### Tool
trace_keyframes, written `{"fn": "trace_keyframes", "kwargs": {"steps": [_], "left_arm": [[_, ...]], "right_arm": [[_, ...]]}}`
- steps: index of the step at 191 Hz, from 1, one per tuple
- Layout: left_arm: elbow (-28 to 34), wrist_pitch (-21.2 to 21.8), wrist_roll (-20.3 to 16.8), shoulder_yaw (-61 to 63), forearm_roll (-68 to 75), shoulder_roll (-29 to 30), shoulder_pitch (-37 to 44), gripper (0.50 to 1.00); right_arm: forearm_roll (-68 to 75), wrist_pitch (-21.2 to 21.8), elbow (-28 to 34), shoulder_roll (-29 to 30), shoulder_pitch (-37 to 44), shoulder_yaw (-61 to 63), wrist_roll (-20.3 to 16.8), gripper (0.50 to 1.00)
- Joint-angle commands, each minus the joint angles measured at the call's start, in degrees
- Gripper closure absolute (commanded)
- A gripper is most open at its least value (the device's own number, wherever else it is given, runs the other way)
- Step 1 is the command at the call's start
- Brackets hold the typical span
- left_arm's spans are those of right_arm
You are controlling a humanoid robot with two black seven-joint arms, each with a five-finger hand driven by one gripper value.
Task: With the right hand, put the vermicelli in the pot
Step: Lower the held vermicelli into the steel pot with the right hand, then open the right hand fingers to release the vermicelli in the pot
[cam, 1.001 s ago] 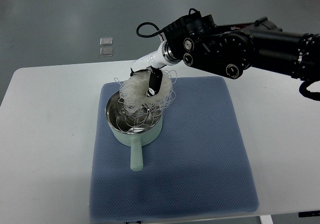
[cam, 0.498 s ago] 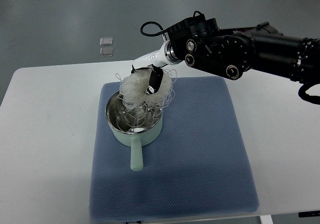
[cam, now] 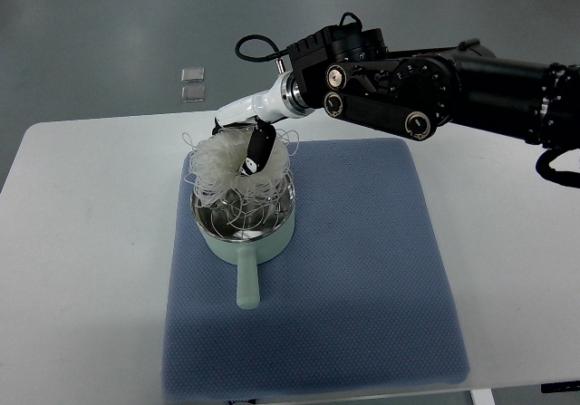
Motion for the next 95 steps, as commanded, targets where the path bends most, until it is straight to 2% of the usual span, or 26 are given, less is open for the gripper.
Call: {"fn": "trace_keyframes", "kwargs": {"steps": [1, 18, 25, 33, 35, 38, 39, 40, 41, 42, 43, 44, 50, 95], "left_arm": [[-0.01, 0.00, 0.00, 0.00, 0.00, 0.00, 0.00, 0.500], [-0.01, 0.00, 0.00, 0.00, 0.00, 0.00, -0.08, 0.500], [-0.01, 0.00, 0.09, 0.00, 0.00, 0.00, 0.00, 0.500], [-0.01, 0.00, 0.09, 0.00, 0.00, 0.00, 0.00, 0.500], [-0.01, 0.00, 0.09, 0.00, 0.00, 0.00, 0.00, 0.500], [-0.01, 0.00, 0.09, 0.00, 0.00, 0.00, 0.00, 0.500], [-0.01, 0.00, 0.09, 0.00, 0.00, 0.00, 0.00, 0.500], [-0.01, 0.00, 0.09, 0.00, 0.00, 0.00, 0.00, 0.500], [-0.01, 0.00, 0.09, 0.00, 0.00, 0.00, 0.00, 0.500], [-0.01, 0.00, 0.09, 0.00, 0.00, 0.00, 0.00, 0.500], [-0.01, 0.00, 0.09, 0.00, 0.00, 0.00, 0.00, 0.500], [-0.01, 0.00, 0.09, 0.00, 0.00, 0.00, 0.00, 0.500], [-0.01, 0.00, 0.09, 0.00, 0.00, 0.00, 0.00, 0.500], [-0.01, 0.00, 0.09, 0.09, 0.00, 0.00, -0.08, 0.500]], "right_arm": [[0.56, 0.06, 0.13, 0.00, -0.79, 0.04, 0.08, 1.000], [0.56, 0.06, 0.13, 0.00, -1.67, 0.04, 0.35, 1.000], [0.64, 0.06, 0.22, 0.00, -2.20, 0.04, 0.43, 0.930], [0.65, 0.06, 0.40, 0.00, -2.55, 0.04, 0.61, 0.877], [0.65, 0.06, 0.40, 0.00, -2.55, 0.04, 0.61, 0.877], [0.56, 0.06, 0.57, 0.00, -2.64, 0.13, 0.61, 0.832], [0.56, 0.06, 0.57, 0.00, -2.64, 0.13, 0.61, 0.832], [0.64, 0.06, 0.66, 0.00, -2.72, 0.13, 0.61, 0.806], [0.65, 0.06, 0.66, 0.00, -2.72, 0.13, 0.61, 0.805], [0.65, 0.06, 0.66, 0.00, -2.81, 0.13, 0.61, 0.781], [0.65, 0.06, 0.66, 0.00, -2.81, 0.13, 0.61, 0.781], [0.65, 0.06, 0.66, 0.00, -2.81, 0.13, 0.70, 0.755], [0.65, 0.06, 0.84, 0.00, -2.90, 0.13, 0.70, 0.709], [0.65, 0.32, 0.92, 0.00, -3.60, 0.13, 0.70, 0.671]]}}
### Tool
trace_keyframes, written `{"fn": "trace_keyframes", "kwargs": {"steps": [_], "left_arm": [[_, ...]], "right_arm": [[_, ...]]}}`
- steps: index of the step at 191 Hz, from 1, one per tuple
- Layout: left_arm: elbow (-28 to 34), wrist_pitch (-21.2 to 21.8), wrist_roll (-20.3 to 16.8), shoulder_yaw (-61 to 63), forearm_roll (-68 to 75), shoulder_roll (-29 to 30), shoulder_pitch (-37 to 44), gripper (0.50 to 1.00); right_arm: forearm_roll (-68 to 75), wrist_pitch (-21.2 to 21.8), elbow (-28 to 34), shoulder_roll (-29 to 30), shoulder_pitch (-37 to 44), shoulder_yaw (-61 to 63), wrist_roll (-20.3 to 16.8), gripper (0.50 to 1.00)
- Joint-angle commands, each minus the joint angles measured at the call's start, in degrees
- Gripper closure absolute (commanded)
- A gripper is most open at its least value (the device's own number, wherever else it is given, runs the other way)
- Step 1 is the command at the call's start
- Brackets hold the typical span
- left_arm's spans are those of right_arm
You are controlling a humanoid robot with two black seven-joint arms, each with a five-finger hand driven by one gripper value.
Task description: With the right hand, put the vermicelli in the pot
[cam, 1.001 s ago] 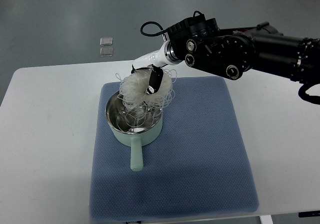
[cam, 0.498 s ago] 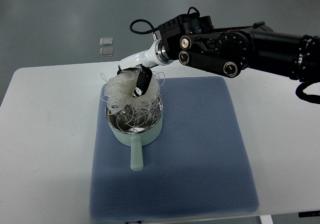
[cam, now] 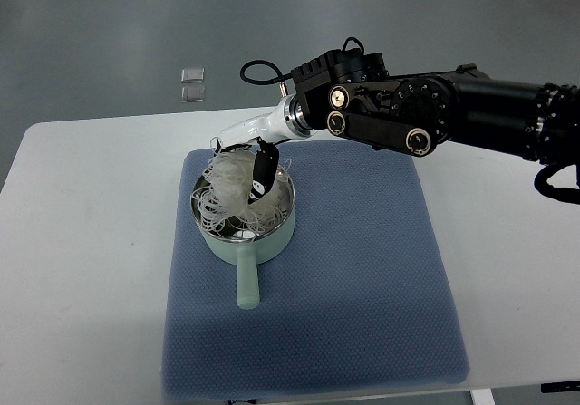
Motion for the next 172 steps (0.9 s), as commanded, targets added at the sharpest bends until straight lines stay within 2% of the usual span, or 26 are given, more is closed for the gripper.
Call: {"fn": "trace_keyframes", "kwargs": {"steps": [1, 11, 29, 43, 54, 80, 116, 143, 172], "left_arm": [[0.08, -0.01, 0.00, 0.00, 0.00, 0.00, -0.01, 0.500], [0.08, -0.01, 0.00, 0.08, 0.00, 0.00, -0.01, 0.500], [0.08, -0.01, 0.00, 0.00, 0.00, 0.00, -0.01, 0.500], [0.08, -0.01, 0.00, 0.00, 0.00, 0.00, -0.01, 0.500], [0.08, -0.01, 0.00, 0.08, 0.00, 0.00, 0.08, 0.500], [0.08, -0.01, 0.00, 0.00, 0.00, 0.00, -0.01, 0.500], [0.08, -0.01, 0.00, 0.00, 0.00, 0.00, -0.01, 0.500], [-0.01, -0.01, 0.00, 0.00, 0.00, 0.00, -0.01, 0.500], [0.08, -0.01, 0.00, 0.00, 0.00, 0.00, -0.01, 0.500]], "right_arm": [[0.00, 0.20, 0.01, 0.00, -0.34, 0.00, 0.01, 0.666], [0.00, 0.46, 0.01, 0.00, -0.34, 0.17, 0.01, 0.636], [0.00, 0.64, 0.01, 0.00, -0.25, 0.44, 0.01, 0.607], [0.00, 0.73, 0.01, 0.00, 0.01, 0.79, 0.01, 0.603], [0.09, 1.08, 0.01, 0.00, 0.36, 2.46, -0.08, 0.574], [2.72, 3.01, -0.07, 0.00, 1.24, 4.66, -0.17, 0.574], [4.48, 3.28, -0.16, 0.00, 1.42, 5.18, -0.26, 0.572], [4.48, 2.66, -0.86, 0.00, 1.33, 7.38, -0.17, 0.572], [4.48, 0.55, -2.80, 0.00, 0.19, 15.90, -0.17, 0.572]]}}
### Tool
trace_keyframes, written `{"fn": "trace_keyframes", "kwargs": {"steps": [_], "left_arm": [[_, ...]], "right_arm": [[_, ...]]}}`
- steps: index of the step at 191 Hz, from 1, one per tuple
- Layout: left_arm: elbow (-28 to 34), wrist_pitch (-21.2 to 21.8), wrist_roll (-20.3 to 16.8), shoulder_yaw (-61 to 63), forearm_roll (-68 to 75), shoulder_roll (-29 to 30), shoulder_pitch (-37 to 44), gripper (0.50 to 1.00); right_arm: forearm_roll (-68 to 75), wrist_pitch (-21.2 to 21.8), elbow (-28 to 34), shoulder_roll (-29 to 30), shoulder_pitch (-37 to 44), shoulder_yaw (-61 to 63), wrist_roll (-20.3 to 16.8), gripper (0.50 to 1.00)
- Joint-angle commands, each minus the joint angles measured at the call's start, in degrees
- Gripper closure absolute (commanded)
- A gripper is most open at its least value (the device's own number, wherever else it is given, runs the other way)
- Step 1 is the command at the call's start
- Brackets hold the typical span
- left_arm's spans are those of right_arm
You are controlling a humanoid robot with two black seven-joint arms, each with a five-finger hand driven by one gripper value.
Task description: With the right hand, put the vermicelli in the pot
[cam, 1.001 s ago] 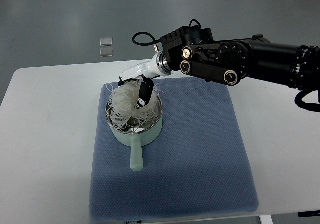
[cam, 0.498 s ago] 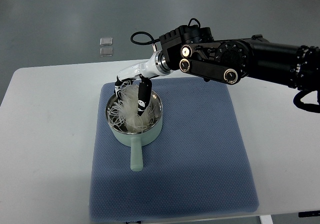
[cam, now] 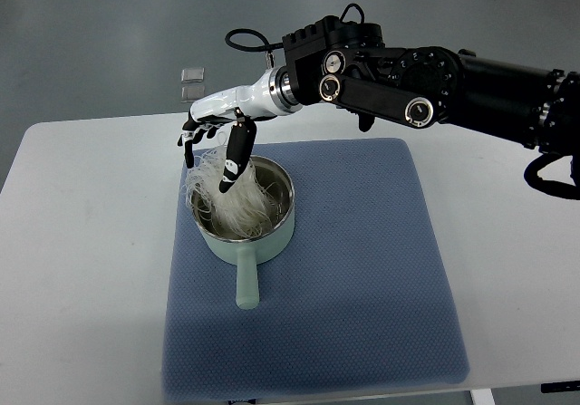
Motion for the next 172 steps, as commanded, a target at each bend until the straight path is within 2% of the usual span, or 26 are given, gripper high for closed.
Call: {"fn": "trace_keyframes", "kwargs": {"steps": [1, 41, 81, 114, 134, 172], "left_arm": [[0.03, -0.01, 0.00, 0.01, 0.00, 0.00, 0.00, 0.500], [-0.05, -0.01, 0.00, 0.01, 0.00, 0.00, 0.00, 0.500], [-0.23, -0.10, 0.00, 0.09, 0.08, 0.00, 0.00, 0.500], [-0.23, -0.10, 0.09, 0.09, 0.17, 0.00, 0.00, 0.500], [-0.93, -0.10, 0.09, 0.09, 0.17, 0.00, 0.00, 0.500], [-1.11, -0.10, 0.09, 0.09, 0.17, 0.00, 0.00, 0.500]], "right_arm": [[0.00, -1.47, -1.37, 0.00, -1.06, 5.56, 0.03, 0.572], [4.83, -3.67, -2.34, 0.00, -10.29, 23.84, 0.12, 0.572], [15.20, -4.11, -2.34, -4.39, -24.61, 46.68, 0.21, 0.572], [20.03, -5.43, -2.34, -4.57, -35.51, 60.13, 1.70, 0.572], [23.63, -6.04, -2.34, -3.95, -41.40, 65.41, 4.51, 0.572], [29.79, -7.71, -4.27, -3.95, -47.47, 66.12, 7.59, 0.572]]}}
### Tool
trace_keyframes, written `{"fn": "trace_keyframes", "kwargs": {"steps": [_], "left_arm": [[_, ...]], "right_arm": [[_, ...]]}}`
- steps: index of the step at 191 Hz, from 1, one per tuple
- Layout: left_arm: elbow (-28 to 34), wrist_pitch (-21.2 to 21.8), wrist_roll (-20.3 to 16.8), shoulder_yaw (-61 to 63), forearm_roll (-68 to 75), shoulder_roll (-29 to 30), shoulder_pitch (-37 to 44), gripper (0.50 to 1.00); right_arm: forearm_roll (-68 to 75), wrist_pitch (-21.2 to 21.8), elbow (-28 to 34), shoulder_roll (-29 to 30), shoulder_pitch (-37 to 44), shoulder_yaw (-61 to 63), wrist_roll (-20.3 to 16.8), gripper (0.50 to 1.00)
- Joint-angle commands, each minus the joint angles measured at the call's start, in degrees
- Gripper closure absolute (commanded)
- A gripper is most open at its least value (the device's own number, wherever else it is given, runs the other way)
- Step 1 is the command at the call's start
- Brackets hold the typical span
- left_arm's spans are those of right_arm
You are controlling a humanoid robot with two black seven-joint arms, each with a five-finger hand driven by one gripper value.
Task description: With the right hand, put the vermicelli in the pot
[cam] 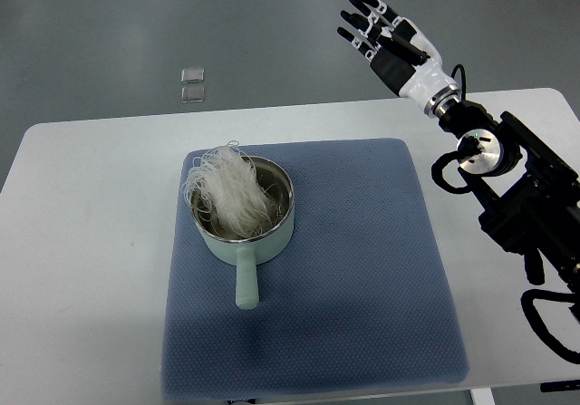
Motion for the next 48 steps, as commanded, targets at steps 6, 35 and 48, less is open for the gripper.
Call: {"fn": "trace_keyframes", "kwargs": {"steps": [6, 35, 48], "left_arm": [[-0.13, 0.01, -0.01, -0.01, -0.02, 0.00, 0.00, 0.500], [-0.39, 0.01, -0.01, -0.01, -0.02, 0.00, 0.00, 0.500], [-0.39, 0.01, -0.01, -0.01, -0.02, 0.00, 0.00, 0.500]], "right_arm": [[3.87, -0.74, -2.71, 0.01, -2.83, 0.19, 1.71, 0.572], [6.42, -0.65, -6.84, 0.01, -3.27, 0.19, 2.06, 0.572], [6.86, -0.65, -7.54, 0.01, -3.27, 0.19, 2.06, 0.572]]}}
